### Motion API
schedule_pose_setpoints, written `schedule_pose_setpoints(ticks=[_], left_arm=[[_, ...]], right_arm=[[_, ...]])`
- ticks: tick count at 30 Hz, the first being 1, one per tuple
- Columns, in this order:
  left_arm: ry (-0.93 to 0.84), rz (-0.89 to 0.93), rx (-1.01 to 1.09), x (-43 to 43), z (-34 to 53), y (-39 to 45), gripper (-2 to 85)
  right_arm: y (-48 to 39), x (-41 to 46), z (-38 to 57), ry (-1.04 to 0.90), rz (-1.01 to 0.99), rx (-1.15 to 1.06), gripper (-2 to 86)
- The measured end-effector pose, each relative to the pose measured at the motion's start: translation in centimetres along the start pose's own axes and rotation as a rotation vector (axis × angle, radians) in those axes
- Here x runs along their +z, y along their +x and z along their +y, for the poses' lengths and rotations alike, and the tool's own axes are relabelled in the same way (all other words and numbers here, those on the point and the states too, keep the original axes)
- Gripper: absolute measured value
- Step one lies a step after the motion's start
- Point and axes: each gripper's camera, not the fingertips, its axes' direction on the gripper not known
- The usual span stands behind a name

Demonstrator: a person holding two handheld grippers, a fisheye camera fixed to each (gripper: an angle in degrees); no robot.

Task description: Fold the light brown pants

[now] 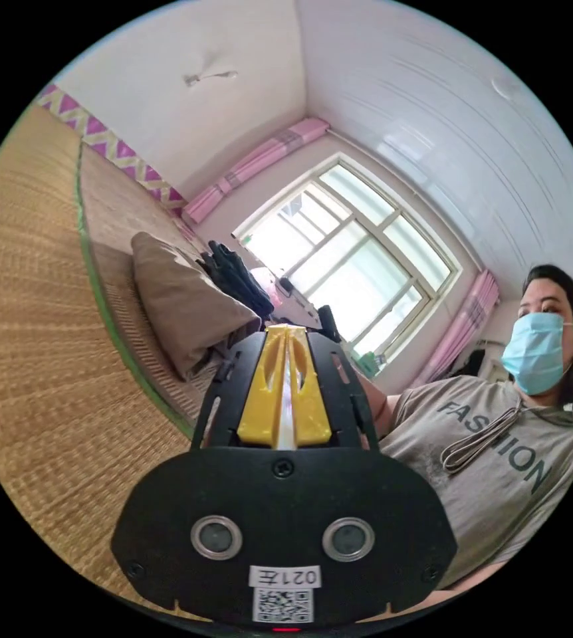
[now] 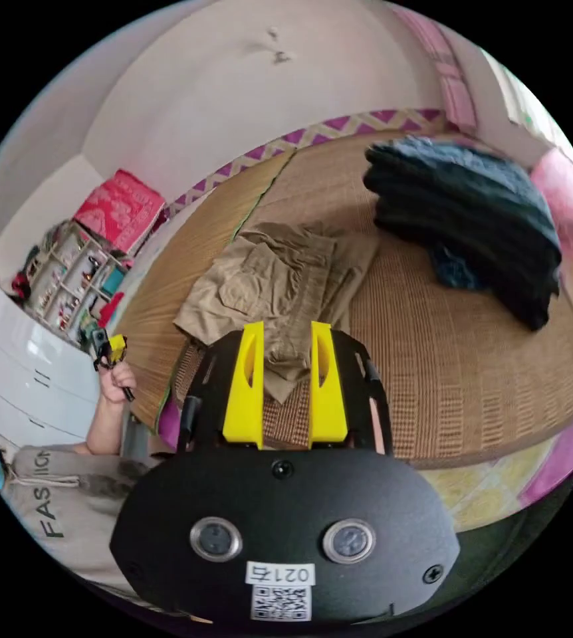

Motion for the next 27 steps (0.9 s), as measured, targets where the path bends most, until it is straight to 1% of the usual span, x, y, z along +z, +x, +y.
schedule_pose_setpoints(ticks=[2,6,8,9,11,14,19,22,24,25,26,27], left_arm=[[-0.069,-0.064,0.074,4.4,-1.5,3.0,-0.7],[-0.148,-0.141,0.166,10.4,-3.5,6.9,0.9],[-0.199,-0.199,0.223,14.4,-4.8,9.0,4.6],[-0.214,-0.216,0.239,15.4,-5.1,9.5,5.2],[-0.279,-0.307,0.328,19.8,-6.1,11.7,6.6],[-0.363,-0.404,0.448,25.6,-6.8,14.0,8.1],[-0.426,-0.524,0.598,34.7,-8.1,15.9,13.4],[-0.491,-0.651,0.607,40.0,-9.4,14.9,15.0],[-0.484,-0.757,0.557,41.6,-10.5,13.7,12.9],[-0.426,-0.805,0.528,41.1,-11.2,13.1,8.3],[-0.369,-0.775,0.494,39.9,-12.0,12.6,5.6],[-0.346,-0.754,0.466,39.0,-12.5,12.2,5.2]], right_arm=[[5.8,0.9,1.1,-0.022,-0.086,0.109,9.3],[12.9,1.9,2.0,0.005,-0.234,0.284,11.1],[16.1,2.6,1.6,0.023,-0.313,0.37,10.8],[16.7,2.7,1.3,0.023,-0.312,0.379,10.7],[18.4,2.1,0.2,0.024,-0.304,0.376,7.9],[19.5,-1.4,-0.7,0.107,-0.378,0.346,3.3],[16.2,-8.3,-4.5,0.178,-0.416,0.188,1.1],[11.8,-11.5,-6.8,0.181,-0.444,0.071,0.6],[8.7,-12.7,-7.8,0.17,-0.44,0.01,0.4],[6.7,-13.3,-8.3,0.161,-0.42,-0.031,0.4],[4.8,-13.8,-8.4,0.161,-0.393,-0.06,0.3],[4.1,-14.2,-8.4,0.171,-0.377,-0.07,0.2]])
